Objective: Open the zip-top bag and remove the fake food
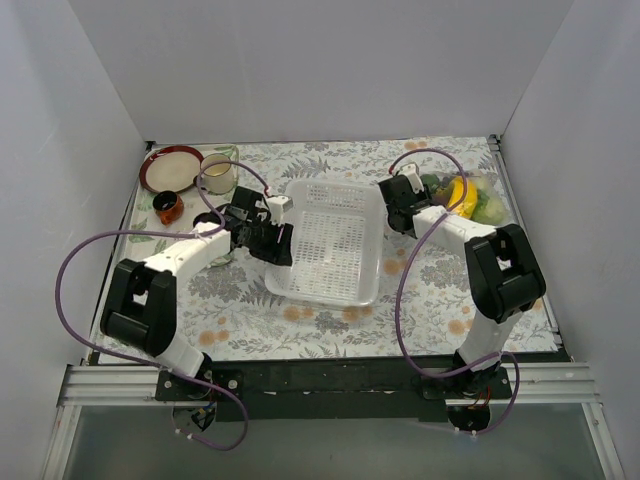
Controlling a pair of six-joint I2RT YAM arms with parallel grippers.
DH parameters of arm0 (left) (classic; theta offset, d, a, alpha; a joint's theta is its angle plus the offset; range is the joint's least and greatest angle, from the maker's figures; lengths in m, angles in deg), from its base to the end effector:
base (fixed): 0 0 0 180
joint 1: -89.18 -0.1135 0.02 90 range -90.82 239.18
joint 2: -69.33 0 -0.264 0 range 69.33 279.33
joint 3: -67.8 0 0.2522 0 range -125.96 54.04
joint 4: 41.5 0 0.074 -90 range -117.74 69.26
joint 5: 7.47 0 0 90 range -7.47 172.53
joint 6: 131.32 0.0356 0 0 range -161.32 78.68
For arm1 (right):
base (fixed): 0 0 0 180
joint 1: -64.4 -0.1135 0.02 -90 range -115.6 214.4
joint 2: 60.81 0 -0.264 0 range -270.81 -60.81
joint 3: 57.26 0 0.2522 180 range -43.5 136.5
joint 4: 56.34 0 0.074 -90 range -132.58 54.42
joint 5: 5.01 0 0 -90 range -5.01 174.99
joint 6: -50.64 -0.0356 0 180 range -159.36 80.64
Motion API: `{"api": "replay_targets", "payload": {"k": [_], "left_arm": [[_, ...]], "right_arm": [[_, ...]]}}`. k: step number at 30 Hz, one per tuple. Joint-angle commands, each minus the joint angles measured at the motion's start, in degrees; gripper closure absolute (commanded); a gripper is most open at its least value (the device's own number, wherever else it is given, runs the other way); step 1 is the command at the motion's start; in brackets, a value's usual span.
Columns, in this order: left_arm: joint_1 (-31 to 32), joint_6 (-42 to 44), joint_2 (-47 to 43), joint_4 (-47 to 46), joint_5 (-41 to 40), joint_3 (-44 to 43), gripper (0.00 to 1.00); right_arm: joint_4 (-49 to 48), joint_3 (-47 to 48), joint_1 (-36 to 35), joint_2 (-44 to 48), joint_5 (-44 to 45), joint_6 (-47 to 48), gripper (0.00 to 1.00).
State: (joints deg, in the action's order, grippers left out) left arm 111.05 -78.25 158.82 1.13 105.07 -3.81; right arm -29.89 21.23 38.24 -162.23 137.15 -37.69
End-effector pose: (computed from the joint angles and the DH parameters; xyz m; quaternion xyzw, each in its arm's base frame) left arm 0.2829 -0.1282 0.2070 -0.0750 0.9468 -0.2872 0.1247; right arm 0.3417 0.1365 0.2013 -0.0545 0.8543 -0.3368 0.3921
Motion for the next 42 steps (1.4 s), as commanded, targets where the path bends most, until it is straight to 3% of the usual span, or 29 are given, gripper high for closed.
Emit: {"api": "replay_targets", "payload": {"k": [1, 6, 14, 18, 20, 21, 22, 36, 42], "left_arm": [[1.6, -2.7, -6.0, 4.5, 5.5, -0.4, 0.45], [4.2, -5.3, -7.1, 5.3, 8.6, -1.4, 0.43], [7.1, -4.5, -7.4, 5.7, 8.7, 0.2, 0.43], [7.4, -3.8, -7.2, 5.9, 8.6, 0.5, 0.41], [7.7, -2.9, -6.4, 6.5, 8.7, -1.0, 0.28], [7.8, -2.4, -6.1, 7.3, 8.8, -1.8, 0.1], [7.8, -1.8, -5.5, 7.7, 8.7, -2.8, 0.02], [7.8, 1.4, -2.7, 14.2, 1.3, -33.8, 0.02], [6.6, 1.7, -3.2, 13.3, -1.7, -34.6, 0.02]], "right_arm": [[-0.6, 2.9, 1.8, -0.1, 1.1, -1.2, 0.71], [-1.1, 2.3, 3.1, 2.1, 0.7, -1.2, 0.99], [-0.8, 2.7, 3.5, 7.0, 1.4, -1.2, 0.99], [-5.4, 3.4, 3.5, 13.4, 2.2, 1.6, 0.99], [-6.3, 4.6, 3.5, 15.5, 0.8, 2.5, 0.99], [-6.8, 5.2, 3.6, 17.2, 0.2, 3.8, 0.99], [-7.2, 6.8, 3.6, 17.8, -0.1, 4.4, 0.99], [-11.5, 22.3, 1.6, 23.7, -1.1, 15.6, 0.99], [-12.2, 28.5, -3.7, 24.3, -1.6, 20.8, 0.99]]}}
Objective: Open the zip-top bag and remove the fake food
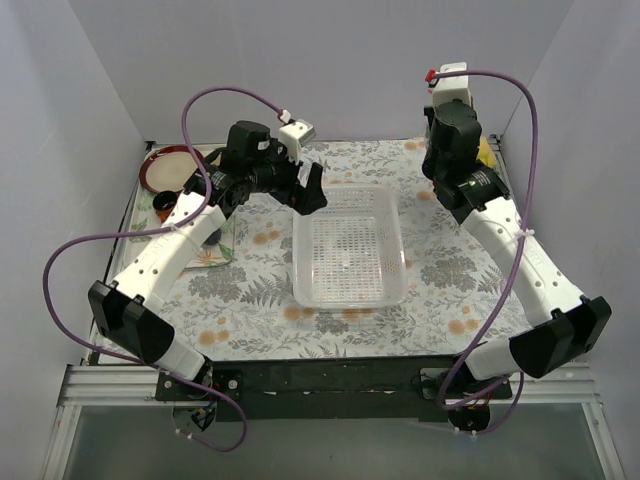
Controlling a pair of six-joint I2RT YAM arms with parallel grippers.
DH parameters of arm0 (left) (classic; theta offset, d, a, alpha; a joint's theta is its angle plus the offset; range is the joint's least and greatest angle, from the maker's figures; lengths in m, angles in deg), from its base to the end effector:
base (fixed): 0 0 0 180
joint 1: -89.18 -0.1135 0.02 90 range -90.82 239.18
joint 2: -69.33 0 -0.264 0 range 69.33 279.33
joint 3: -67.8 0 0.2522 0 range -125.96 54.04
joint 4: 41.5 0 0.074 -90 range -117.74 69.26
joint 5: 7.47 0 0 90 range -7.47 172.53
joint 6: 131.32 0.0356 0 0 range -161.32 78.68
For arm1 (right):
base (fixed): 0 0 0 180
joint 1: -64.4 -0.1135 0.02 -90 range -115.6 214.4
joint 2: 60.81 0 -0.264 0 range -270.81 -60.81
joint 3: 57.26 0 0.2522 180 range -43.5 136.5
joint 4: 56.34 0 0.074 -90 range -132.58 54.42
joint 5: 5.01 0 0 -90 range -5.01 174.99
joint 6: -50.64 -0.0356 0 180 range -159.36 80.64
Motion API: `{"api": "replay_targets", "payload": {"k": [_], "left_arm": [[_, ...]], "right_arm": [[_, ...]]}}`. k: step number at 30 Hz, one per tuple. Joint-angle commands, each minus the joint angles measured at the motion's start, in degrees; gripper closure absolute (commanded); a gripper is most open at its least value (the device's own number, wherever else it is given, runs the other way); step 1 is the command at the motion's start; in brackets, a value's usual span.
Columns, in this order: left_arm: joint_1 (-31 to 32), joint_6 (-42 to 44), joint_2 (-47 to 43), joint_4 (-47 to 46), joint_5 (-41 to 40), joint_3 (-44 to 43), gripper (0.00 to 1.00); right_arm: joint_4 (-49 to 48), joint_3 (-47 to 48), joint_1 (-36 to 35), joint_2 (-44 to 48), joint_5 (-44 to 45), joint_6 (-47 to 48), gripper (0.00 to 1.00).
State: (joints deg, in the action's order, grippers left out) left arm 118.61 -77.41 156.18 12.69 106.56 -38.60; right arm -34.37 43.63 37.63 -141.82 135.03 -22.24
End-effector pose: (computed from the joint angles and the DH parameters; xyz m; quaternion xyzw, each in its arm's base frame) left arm 0.2810 -0.1752 0.4009 0.0462 0.8703 -0.4009 0.2823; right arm 0.2915 0.1165 0.4565 0.0285 0.7148 -0.2505 0.6523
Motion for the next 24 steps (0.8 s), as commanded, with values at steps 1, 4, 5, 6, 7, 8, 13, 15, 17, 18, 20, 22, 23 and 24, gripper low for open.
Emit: {"api": "replay_targets", "payload": {"k": [1, 4, 5, 6, 7, 8, 13, 15, 17, 18, 20, 22, 23, 24], "left_arm": [[-2.9, 0.4, -1.3, 1.4, -3.2, 1.7, 0.02], [-10.5, -1.9, -3.3, -1.2, -2.1, 4.0, 0.02], [-13.4, -2.1, -3.5, -2.4, -1.1, 3.8, 0.02], [-16.7, -2.4, -3.6, -3.0, 2.6, 3.3, 0.02], [-24.3, -3.1, -3.4, -3.7, 4.9, 2.7, 0.02], [-28.1, -3.4, -3.0, -4.1, 8.1, 0.6, 0.02], [-45.0, 2.4, 1.7, 1.9, 34.0, -6.6, 0.02], [-46.5, 12.1, 2.9, 8.1, 41.6, -7.5, 0.02], [-48.8, 20.2, 1.8, 9.7, 52.1, -5.2, 0.02], [-50.1, 21.3, -1.2, 8.4, 55.6, -0.6, 0.02], [-54.3, 16.4, -5.1, -7.1, 65.4, 5.9, 0.02], [-56.6, 2.6, -8.9, -20.1, 69.9, 11.2, 0.02], [-56.9, 1.0, -8.9, -23.3, 71.7, 10.4, 0.02], [-57.1, 0.9, -8.6, -23.4, 72.6, 9.3, 0.02]], "right_arm": [[-7.7, 7.3, -5.0, 4.2, -0.7, 5.6, 0.99], [-4.1, 11.1, -9.3, 3.8, -4.8, 4.8, 0.99], [-2.8, 12.3, -10.4, 3.2, -6.4, 4.2, 0.99], [-1.7, 12.9, -11.5, 3.0, -7.4, 3.4, 0.99], [-0.8, 13.8, -13.7, 2.7, -8.3, 3.1, 0.99], [-0.2, 14.2, -14.7, 2.1, -9.2, 2.8, 0.99], [2.3, 16.0, -20.4, -0.4, -17.0, -1.1, 0.99], [2.3, 16.6, -21.7, -1.3, -20.3, -2.4, 0.99], [3.4, 18.7, -23.0, -2.8, -25.7, -5.1, 0.99], [4.0, 19.8, -23.4, -3.5, -27.6, -6.0, 0.99], [5.4, 21.9, -24.5, -5.5, -32.2, -8.8, 0.99], [5.2, 23.0, -25.1, -6.3, -38.0, -10.8, 0.99], [4.9, 22.9, -25.2, -7.1, -40.2, -13.1, 0.99], [4.2, 22.8, -25.4, -7.6, -42.5, -13.8, 0.99]]}}
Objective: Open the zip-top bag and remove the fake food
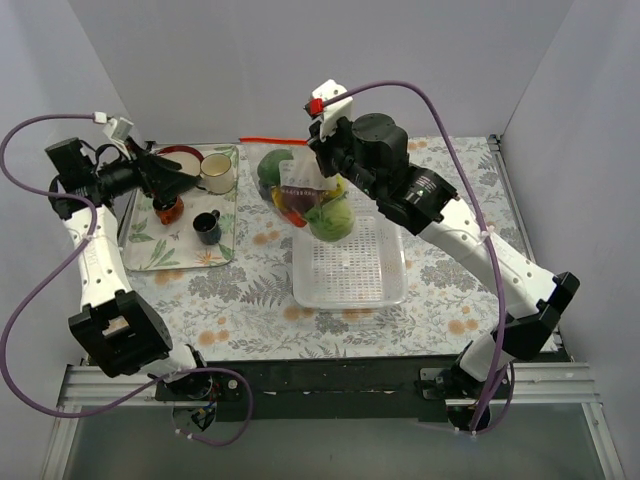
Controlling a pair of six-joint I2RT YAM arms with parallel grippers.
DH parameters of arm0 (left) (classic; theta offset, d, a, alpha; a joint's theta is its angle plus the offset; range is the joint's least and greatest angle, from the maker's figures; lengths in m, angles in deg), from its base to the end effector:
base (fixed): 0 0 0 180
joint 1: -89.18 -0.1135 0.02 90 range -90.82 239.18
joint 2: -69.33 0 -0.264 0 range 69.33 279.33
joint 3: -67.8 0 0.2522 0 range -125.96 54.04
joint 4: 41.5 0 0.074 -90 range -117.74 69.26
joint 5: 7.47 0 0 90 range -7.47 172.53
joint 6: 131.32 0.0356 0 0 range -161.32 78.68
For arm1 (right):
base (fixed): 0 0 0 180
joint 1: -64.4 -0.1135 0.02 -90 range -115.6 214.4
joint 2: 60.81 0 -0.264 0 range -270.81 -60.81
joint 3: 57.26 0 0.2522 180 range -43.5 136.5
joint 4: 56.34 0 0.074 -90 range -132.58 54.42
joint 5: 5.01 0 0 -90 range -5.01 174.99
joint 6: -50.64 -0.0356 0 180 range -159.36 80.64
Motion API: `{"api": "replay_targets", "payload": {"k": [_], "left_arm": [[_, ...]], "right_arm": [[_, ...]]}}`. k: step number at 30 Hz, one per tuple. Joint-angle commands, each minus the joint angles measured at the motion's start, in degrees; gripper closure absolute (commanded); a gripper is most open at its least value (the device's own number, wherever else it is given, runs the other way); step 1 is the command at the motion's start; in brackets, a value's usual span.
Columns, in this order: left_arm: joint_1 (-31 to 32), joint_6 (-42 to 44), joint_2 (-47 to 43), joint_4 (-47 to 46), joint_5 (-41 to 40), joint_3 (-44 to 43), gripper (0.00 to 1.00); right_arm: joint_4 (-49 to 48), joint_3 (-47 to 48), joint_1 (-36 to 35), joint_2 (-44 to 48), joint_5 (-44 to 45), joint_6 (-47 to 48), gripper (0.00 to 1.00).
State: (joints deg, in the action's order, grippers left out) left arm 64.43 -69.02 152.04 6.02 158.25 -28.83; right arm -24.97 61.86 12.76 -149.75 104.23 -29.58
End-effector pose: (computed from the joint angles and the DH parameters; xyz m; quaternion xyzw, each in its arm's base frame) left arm 0.2871 0.0944 0.3902 -0.0473 0.7523 -0.5503 0.3590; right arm 0.2206 0.2599 0.5020 -0.2592 0.6653 0.1349 0.6870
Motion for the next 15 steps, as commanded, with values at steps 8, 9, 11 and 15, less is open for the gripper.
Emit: {"api": "replay_targets", "payload": {"k": [8, 9, 11, 15], "left_arm": [[-1.4, -6.5, -8.2, -17.9, 26.9, -6.1, 0.02], [-0.7, -7.1, -8.4, -17.8, 26.9, -6.3, 0.02], [2.9, -7.9, -9.1, -17.9, 26.9, -5.8, 0.02], [8.7, -6.2, -10.7, -18.1, 27.0, -1.7, 0.02]], "right_arm": [[-5.1, 6.7, -4.6, -4.9, -21.7, -8.5, 0.99], [-5.2, 6.9, -5.0, -5.3, -22.0, -8.3, 0.99], [-5.1, 8.1, -6.1, -6.4, -22.7, -8.2, 0.99], [-4.1, 10.6, -8.1, -8.6, -23.1, -7.4, 0.99]]}}
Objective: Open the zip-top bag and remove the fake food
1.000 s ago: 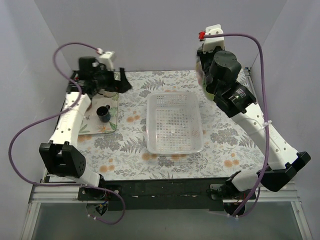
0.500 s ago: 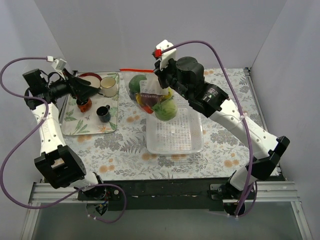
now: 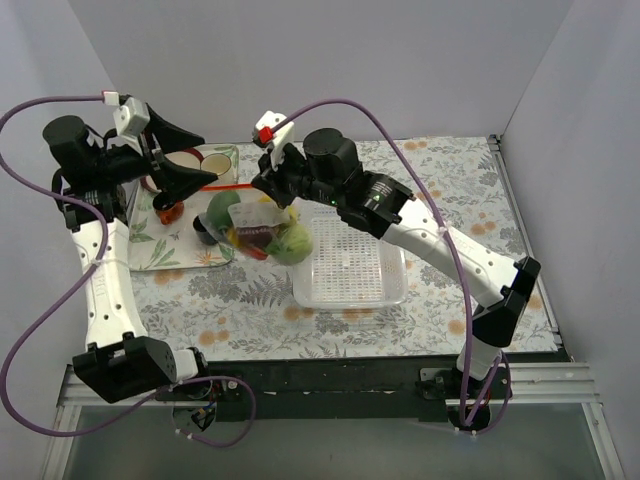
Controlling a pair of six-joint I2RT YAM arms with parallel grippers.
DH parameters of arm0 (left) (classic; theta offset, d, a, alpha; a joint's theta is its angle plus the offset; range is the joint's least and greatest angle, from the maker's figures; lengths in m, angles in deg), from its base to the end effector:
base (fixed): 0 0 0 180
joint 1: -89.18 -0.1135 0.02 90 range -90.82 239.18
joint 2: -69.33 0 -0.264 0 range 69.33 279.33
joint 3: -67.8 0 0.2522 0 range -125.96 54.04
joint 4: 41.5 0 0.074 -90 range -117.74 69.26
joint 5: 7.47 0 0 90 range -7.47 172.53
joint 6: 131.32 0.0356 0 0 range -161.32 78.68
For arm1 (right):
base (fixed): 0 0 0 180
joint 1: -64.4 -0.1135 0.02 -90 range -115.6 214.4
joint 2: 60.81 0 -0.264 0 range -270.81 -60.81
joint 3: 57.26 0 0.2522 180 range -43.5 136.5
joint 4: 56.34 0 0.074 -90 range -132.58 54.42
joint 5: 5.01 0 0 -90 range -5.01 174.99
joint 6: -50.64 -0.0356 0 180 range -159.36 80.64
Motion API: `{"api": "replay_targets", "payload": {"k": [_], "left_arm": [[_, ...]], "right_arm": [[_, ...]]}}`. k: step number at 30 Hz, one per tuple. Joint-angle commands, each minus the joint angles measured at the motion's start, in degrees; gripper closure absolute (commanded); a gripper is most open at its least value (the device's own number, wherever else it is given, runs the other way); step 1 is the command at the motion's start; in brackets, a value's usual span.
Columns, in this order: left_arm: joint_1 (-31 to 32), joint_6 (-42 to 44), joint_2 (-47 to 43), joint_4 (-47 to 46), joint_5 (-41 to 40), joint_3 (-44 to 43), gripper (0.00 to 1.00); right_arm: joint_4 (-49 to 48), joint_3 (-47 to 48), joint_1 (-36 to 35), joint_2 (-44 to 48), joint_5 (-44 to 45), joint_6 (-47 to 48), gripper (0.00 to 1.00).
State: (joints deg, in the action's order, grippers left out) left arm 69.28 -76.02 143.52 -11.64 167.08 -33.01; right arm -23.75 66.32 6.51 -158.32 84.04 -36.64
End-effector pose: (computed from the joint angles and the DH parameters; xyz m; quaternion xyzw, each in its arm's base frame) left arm 0.2479 0.0520 0.4761 0.1639 0.6898 -0.5503 0.4410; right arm 0.2068 0.3306 0.4736 -0.3813 0.6414 0.3138 0.5872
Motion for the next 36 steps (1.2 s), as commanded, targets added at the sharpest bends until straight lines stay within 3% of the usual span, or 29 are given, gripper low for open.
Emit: {"api": "replay_targets", "payload": {"k": [1, 8, 16, 24, 36], "left_arm": [[4.3, 0.4, -2.3, -0.5, 18.2, 3.1, 0.02], [4.4, -2.9, -3.0, -1.4, 18.3, 8.2, 0.02], [3.9, -3.1, -2.3, -2.7, 18.3, 13.1, 0.11], [6.5, -4.0, -2.2, -2.6, 18.3, 13.3, 0.14], [8.0, -8.0, -2.3, -2.9, 18.5, 16.4, 0.45]], "right_arm": [[-5.1, 6.6, -2.1, -0.8, -2.9, -0.2, 0.99], [-5.4, 6.7, -2.8, -1.8, -3.8, -0.1, 0.99], [-5.8, 6.4, -3.1, -2.3, -5.6, 0.1, 0.99], [-5.8, 7.2, -3.1, -3.1, -4.6, 1.3, 0.99], [-6.1, 7.4, -3.1, -2.7, -2.8, 2.5, 0.99]]}}
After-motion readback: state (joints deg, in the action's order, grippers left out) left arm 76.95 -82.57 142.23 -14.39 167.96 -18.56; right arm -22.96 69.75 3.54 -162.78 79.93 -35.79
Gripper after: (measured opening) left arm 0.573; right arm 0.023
